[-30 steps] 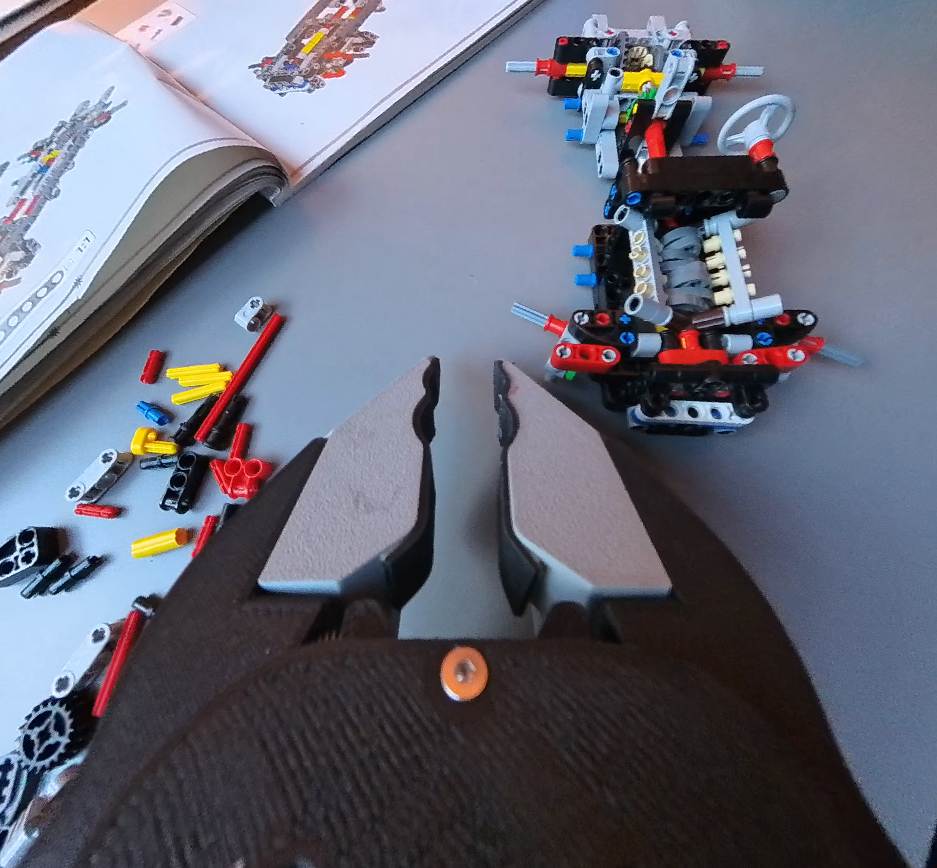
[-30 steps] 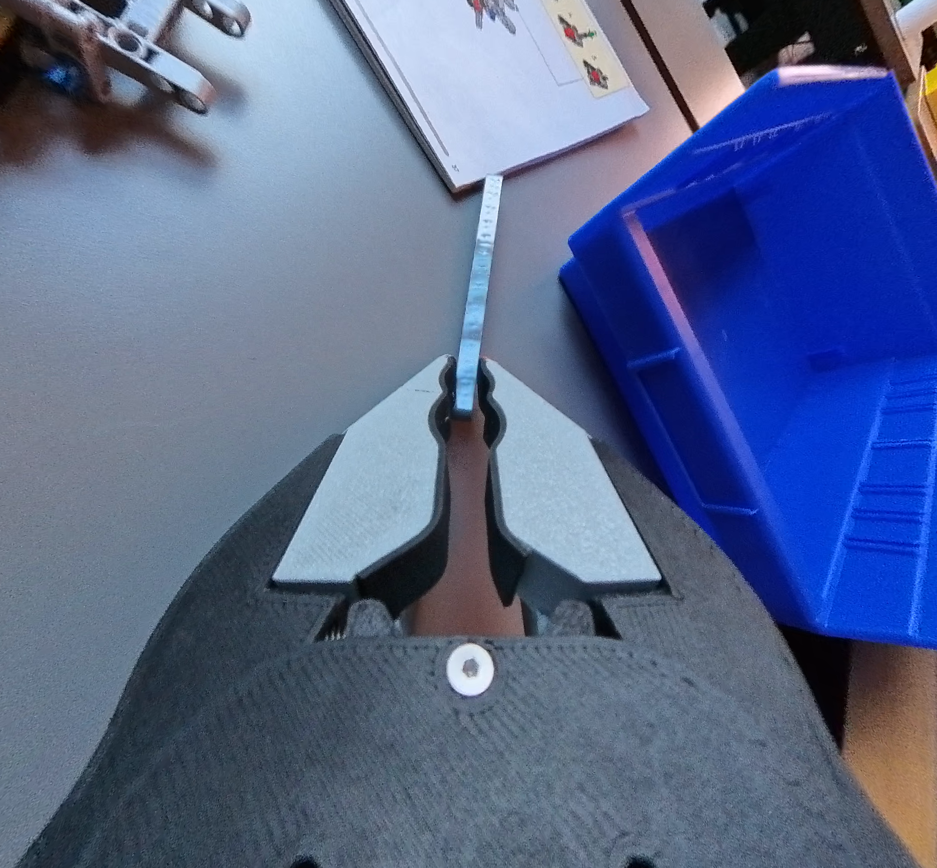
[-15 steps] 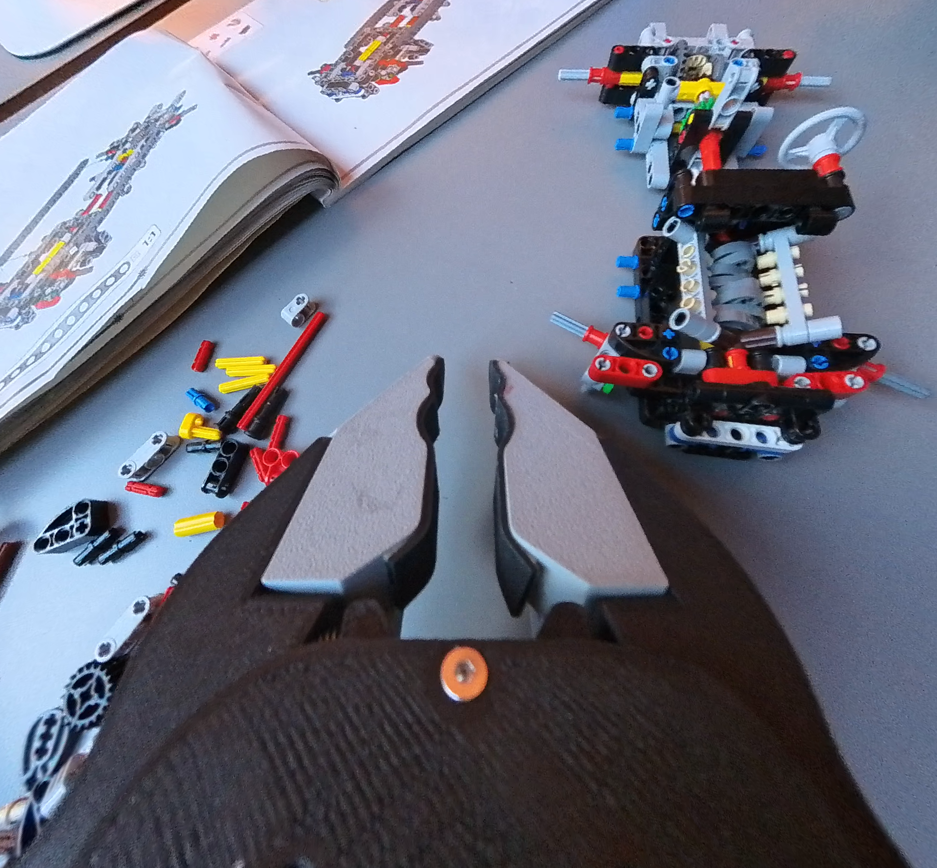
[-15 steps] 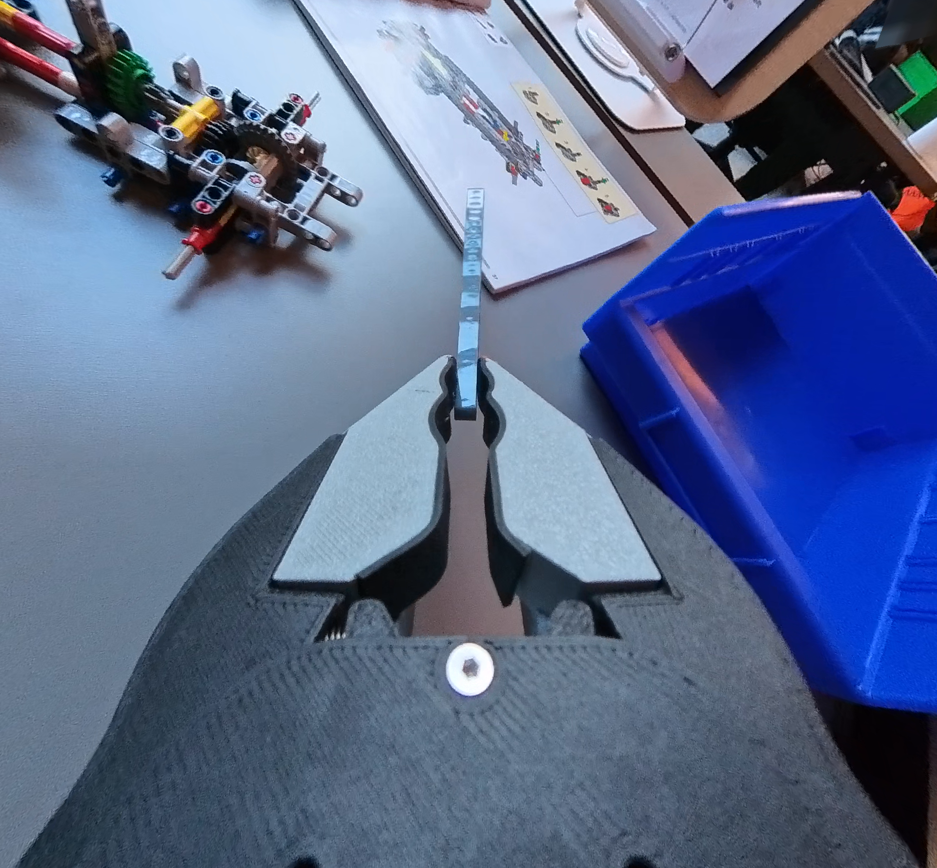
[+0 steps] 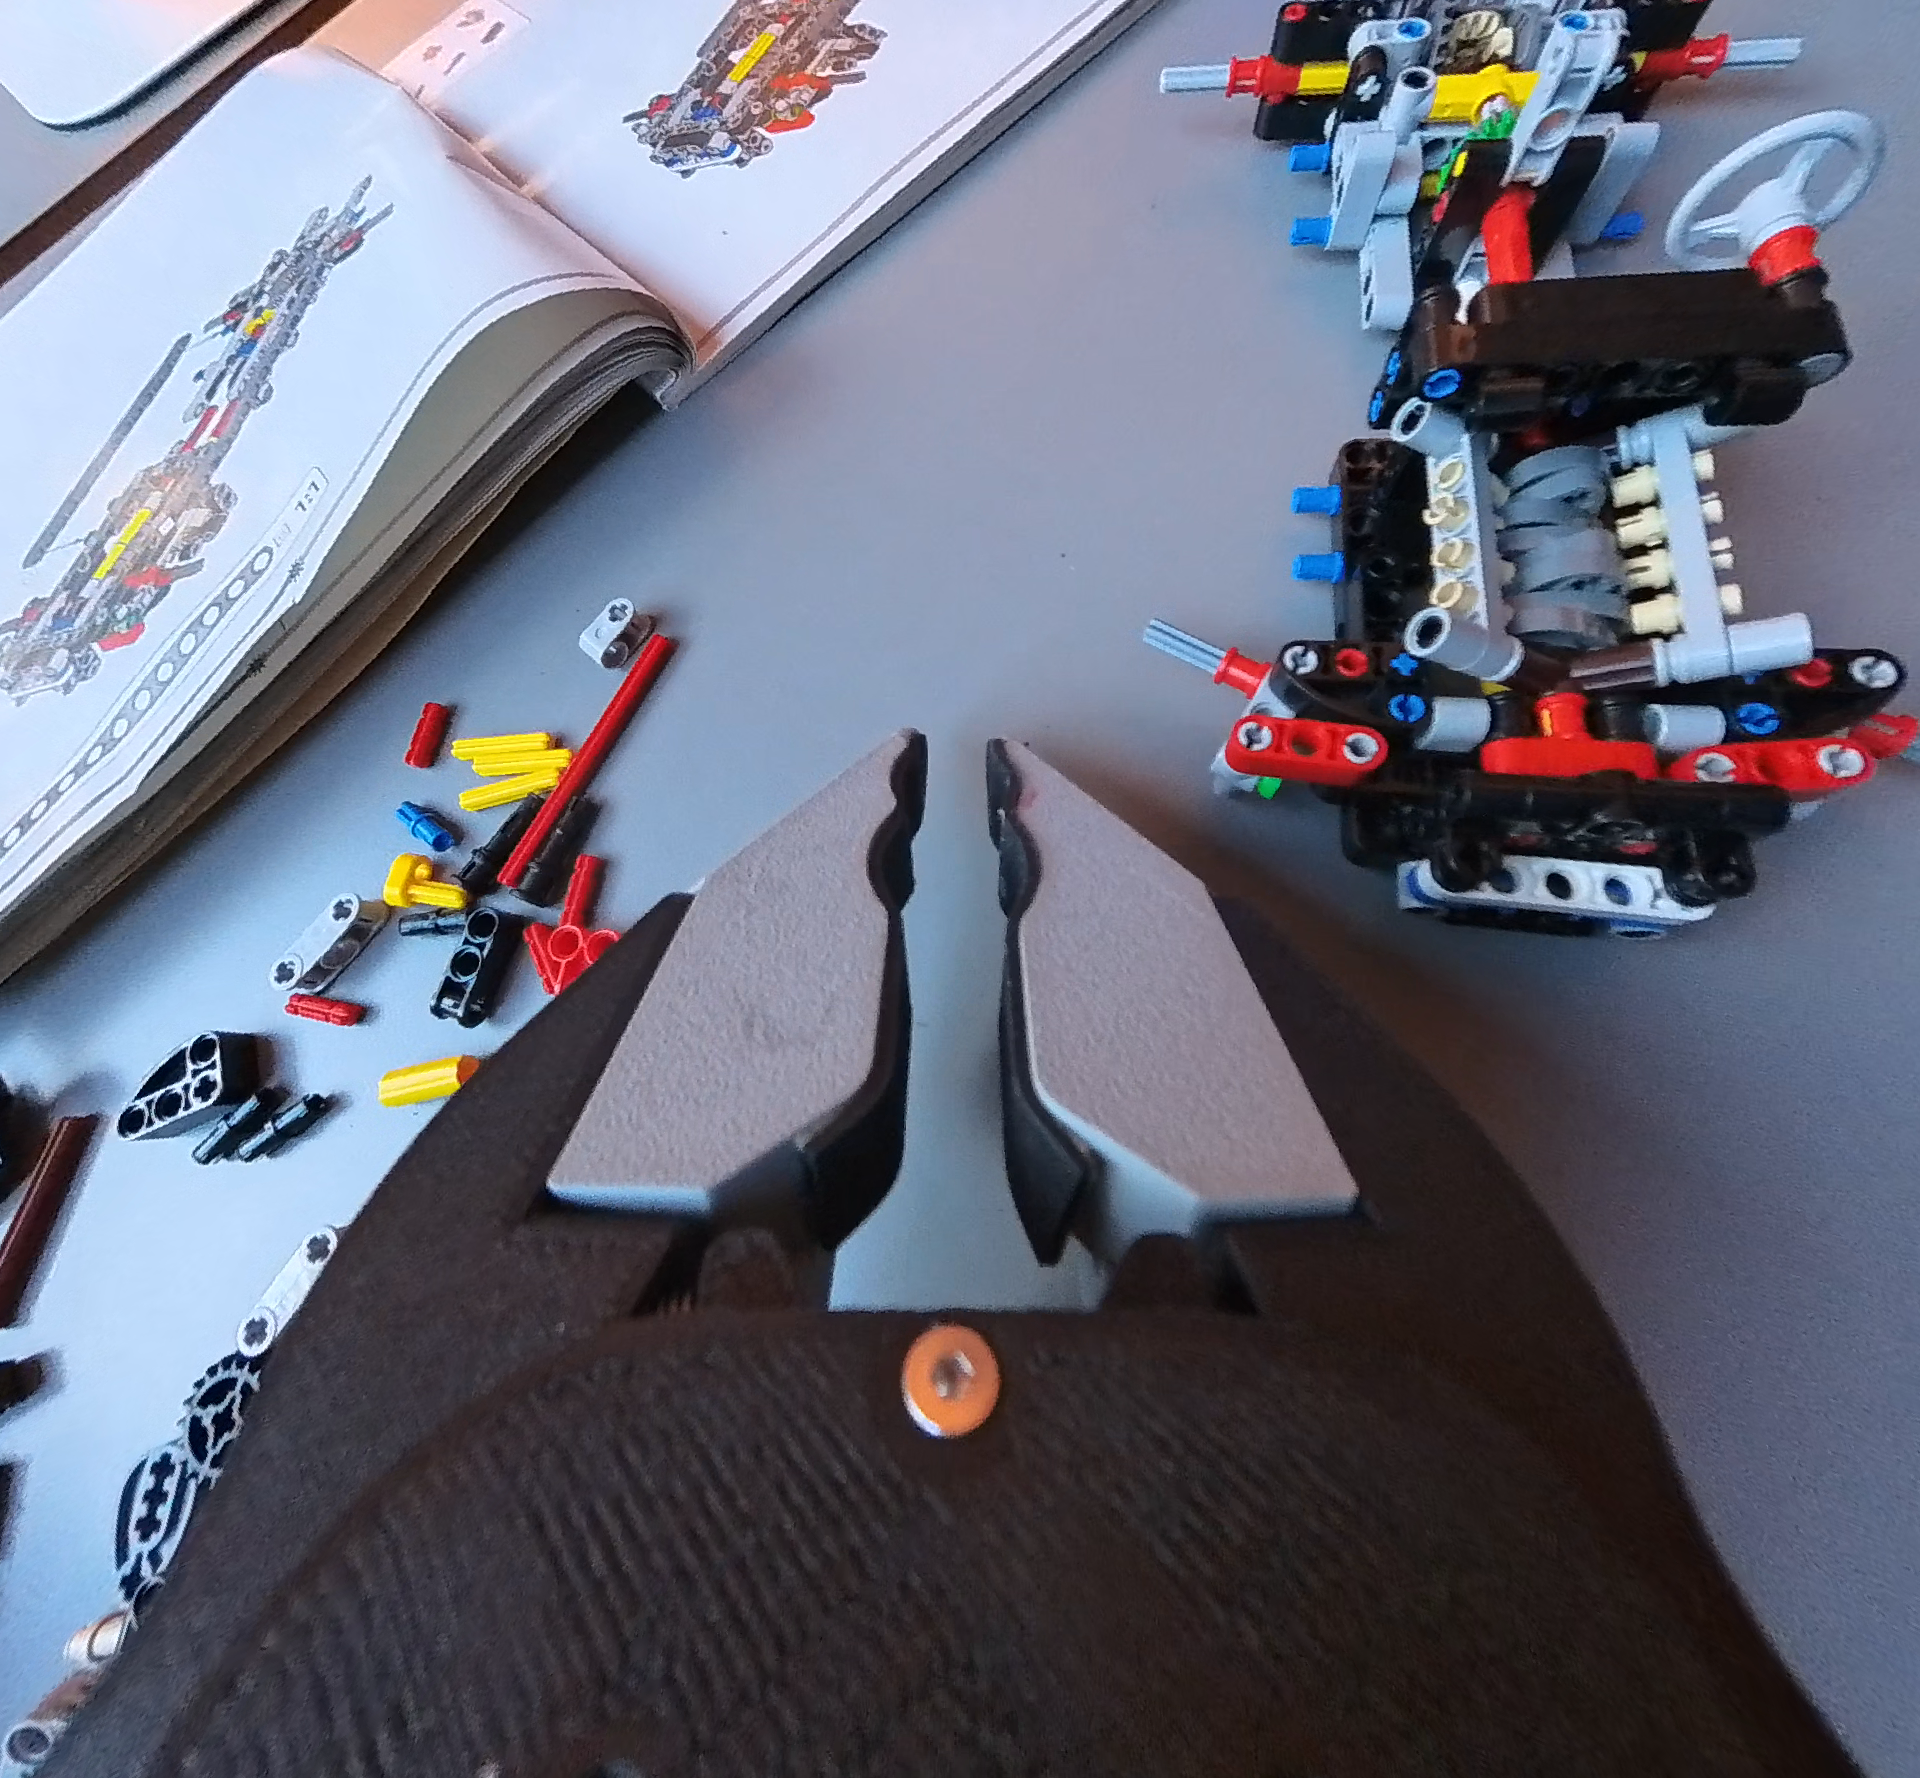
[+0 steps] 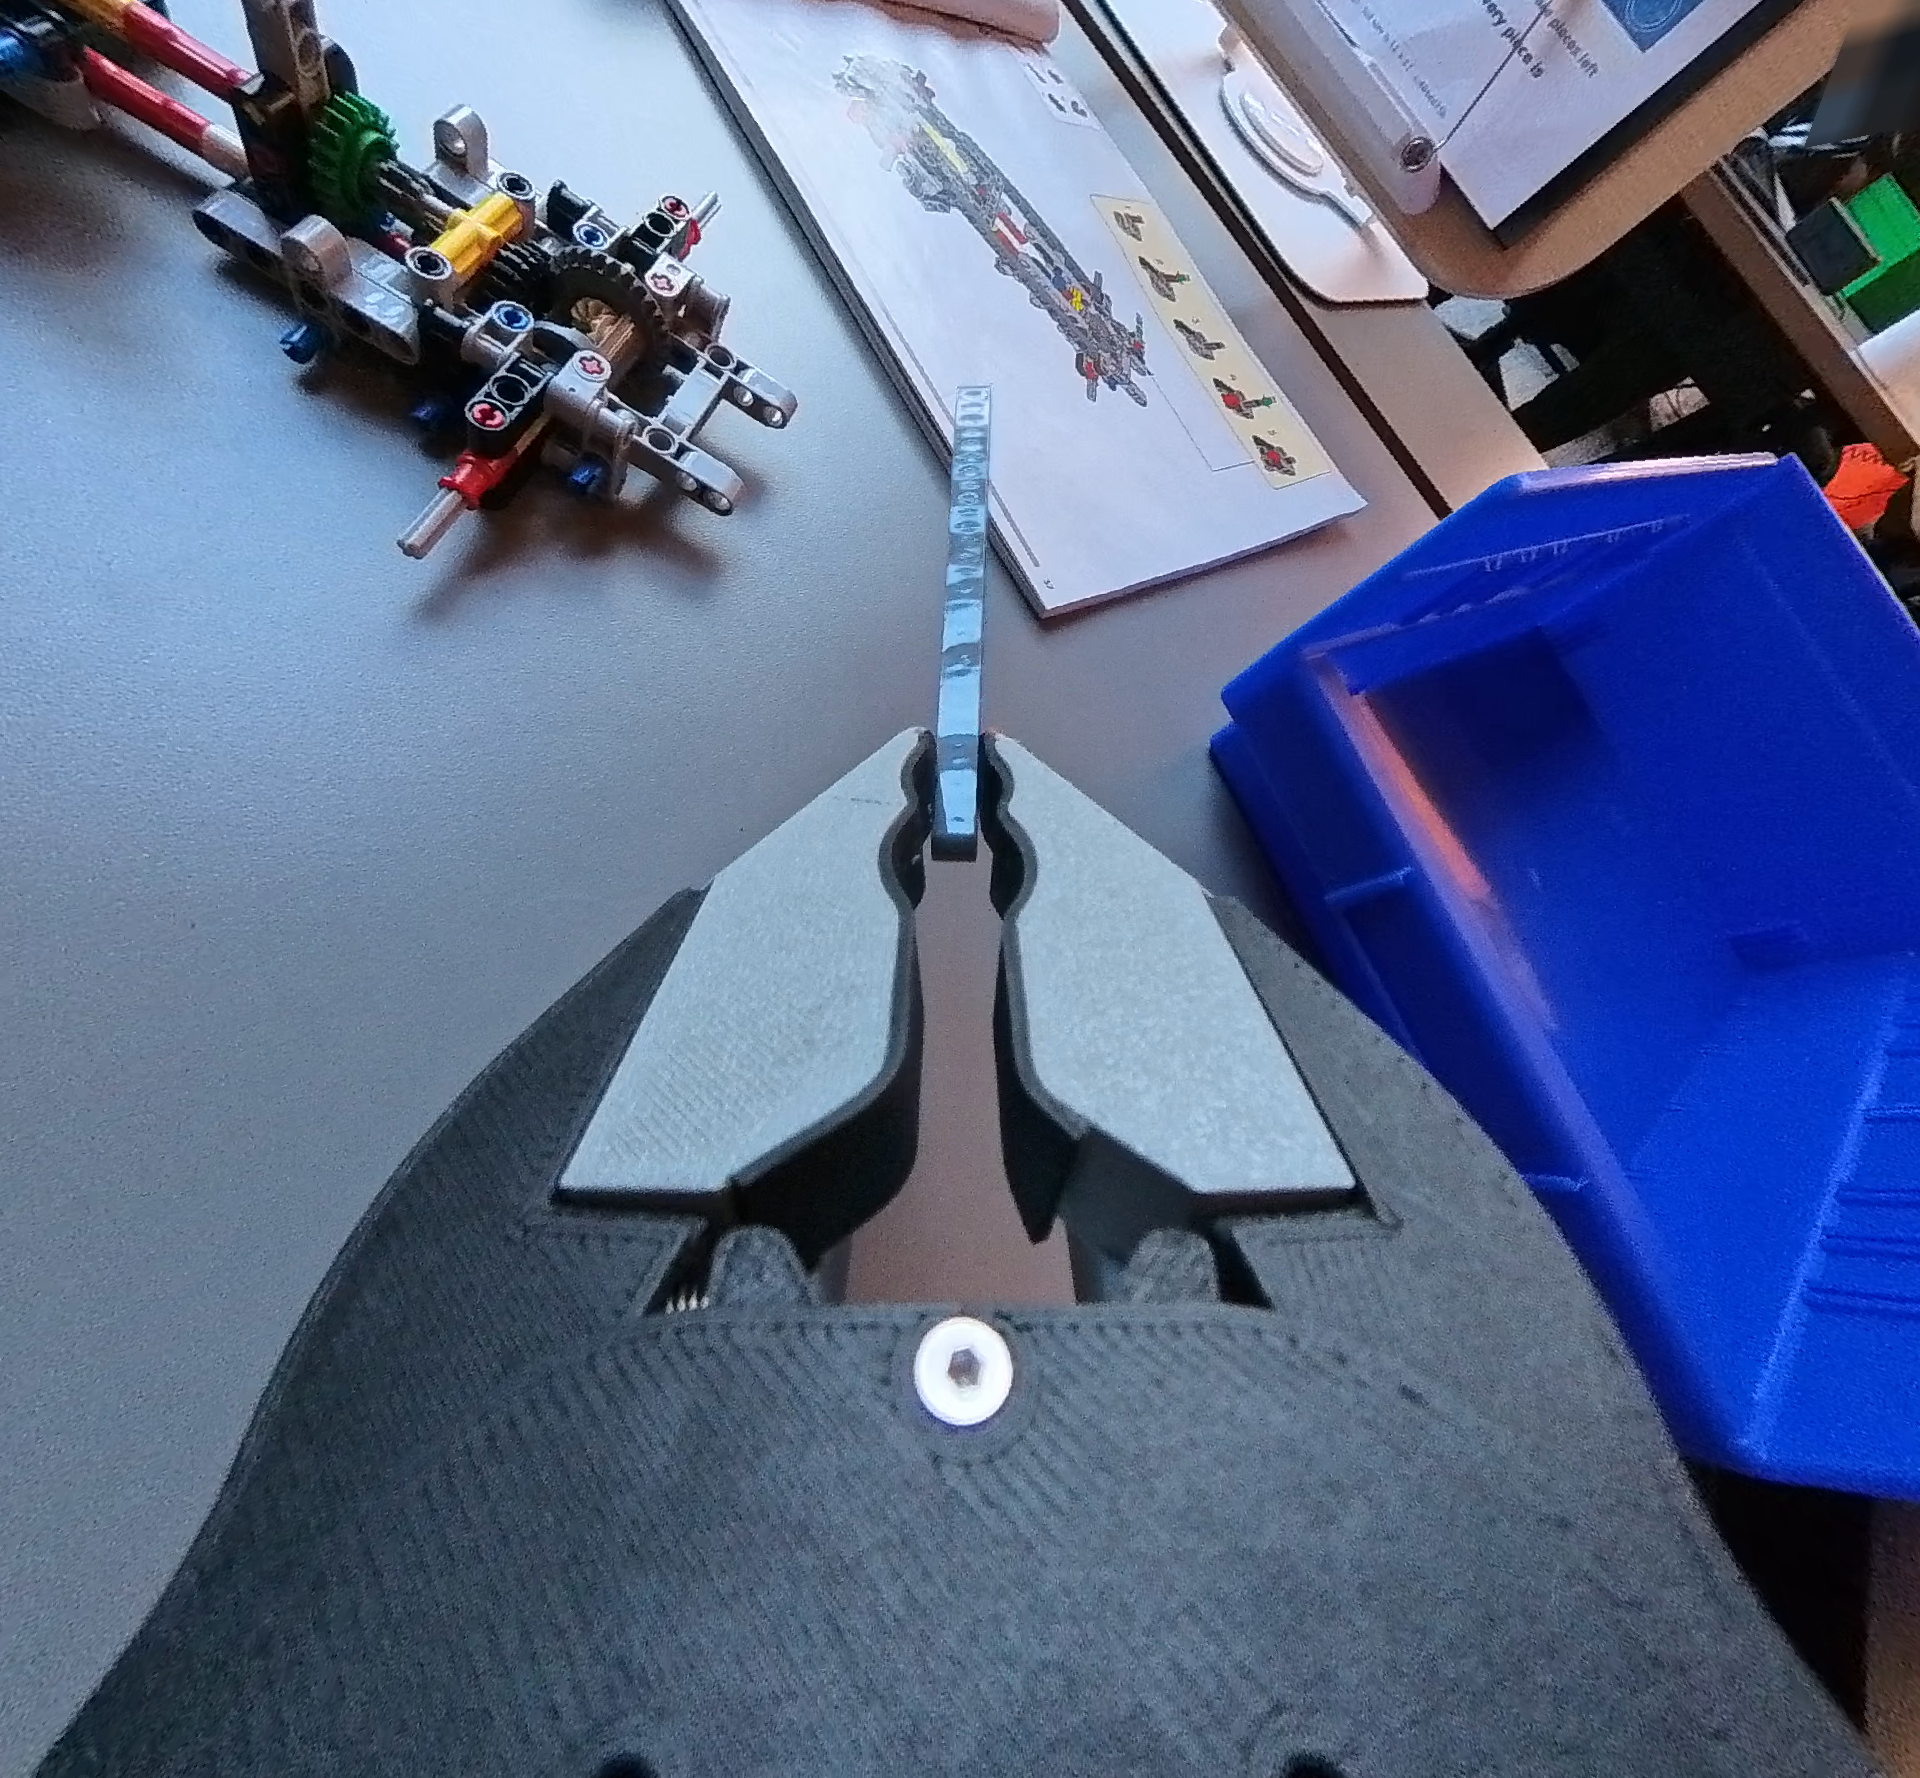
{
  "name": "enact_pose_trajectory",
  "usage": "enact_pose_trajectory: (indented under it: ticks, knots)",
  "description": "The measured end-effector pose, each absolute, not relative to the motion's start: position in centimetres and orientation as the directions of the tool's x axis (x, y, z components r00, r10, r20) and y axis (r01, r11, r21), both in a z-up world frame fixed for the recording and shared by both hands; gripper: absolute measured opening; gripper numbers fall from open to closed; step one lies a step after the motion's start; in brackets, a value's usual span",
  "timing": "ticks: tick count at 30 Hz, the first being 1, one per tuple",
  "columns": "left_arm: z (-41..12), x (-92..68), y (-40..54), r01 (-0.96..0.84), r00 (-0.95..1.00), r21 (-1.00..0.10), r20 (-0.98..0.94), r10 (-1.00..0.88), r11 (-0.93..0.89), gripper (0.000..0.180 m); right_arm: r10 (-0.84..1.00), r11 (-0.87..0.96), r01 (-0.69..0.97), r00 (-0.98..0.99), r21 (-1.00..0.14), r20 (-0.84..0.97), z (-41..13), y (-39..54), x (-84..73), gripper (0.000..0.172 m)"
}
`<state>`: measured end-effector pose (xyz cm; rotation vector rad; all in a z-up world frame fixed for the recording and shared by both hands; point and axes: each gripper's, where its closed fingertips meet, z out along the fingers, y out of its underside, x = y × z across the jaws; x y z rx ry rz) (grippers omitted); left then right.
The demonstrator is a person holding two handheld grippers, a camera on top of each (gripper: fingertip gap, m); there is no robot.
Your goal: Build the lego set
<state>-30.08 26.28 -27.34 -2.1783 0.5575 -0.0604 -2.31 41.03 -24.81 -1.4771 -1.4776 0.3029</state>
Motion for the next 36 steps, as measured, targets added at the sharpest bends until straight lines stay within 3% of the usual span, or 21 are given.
enact_pose_trajectory:
  ticks: [36]
  knots:
    - [-27.2,-30.0,26.3,-0.33,0.901,-0.776,-0.091,-0.423,-0.537,0.008,0.872,0.225,0.645,0.202,-0.731,0.446,-25.6,41.0,-2.6,0.005]
